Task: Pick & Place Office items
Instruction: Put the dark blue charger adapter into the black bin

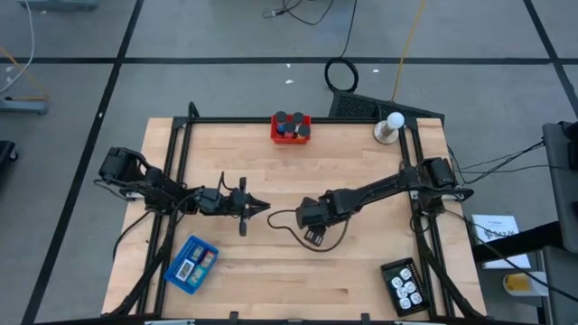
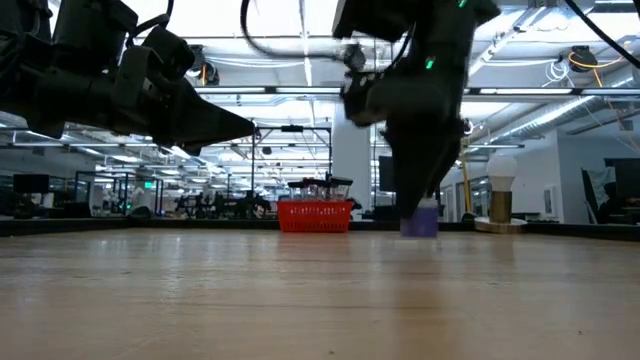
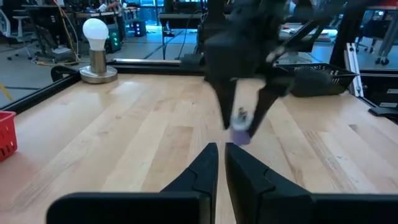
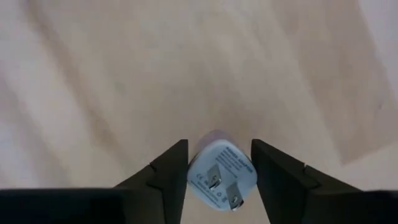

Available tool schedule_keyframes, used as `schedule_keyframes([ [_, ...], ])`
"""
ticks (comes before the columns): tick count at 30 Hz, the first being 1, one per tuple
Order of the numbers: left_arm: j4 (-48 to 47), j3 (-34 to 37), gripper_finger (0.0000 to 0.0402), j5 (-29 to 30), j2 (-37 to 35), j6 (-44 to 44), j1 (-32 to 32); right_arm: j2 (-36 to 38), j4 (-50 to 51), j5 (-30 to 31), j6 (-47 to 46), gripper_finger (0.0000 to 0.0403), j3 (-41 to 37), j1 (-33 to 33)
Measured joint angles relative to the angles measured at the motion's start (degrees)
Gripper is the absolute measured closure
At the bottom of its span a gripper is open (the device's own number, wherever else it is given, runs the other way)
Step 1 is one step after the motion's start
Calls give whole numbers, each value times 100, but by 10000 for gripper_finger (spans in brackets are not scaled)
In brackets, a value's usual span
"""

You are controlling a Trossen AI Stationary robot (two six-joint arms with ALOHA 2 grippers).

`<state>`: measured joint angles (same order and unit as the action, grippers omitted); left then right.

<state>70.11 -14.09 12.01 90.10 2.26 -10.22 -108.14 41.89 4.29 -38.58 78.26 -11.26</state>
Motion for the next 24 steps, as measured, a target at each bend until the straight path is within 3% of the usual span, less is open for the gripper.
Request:
schedule_keyframes([
  [9,-2,0,364,0,1,2,2,849,746,28,-965,255,2,-718],
  [17,-4,0,364,1,1,62,0,1417,1530,323,-2337,255,2,-1777],
  [24,-3,0,364,2,1,110,0,1720,1786,170,-3639,250,7,-2757],
])
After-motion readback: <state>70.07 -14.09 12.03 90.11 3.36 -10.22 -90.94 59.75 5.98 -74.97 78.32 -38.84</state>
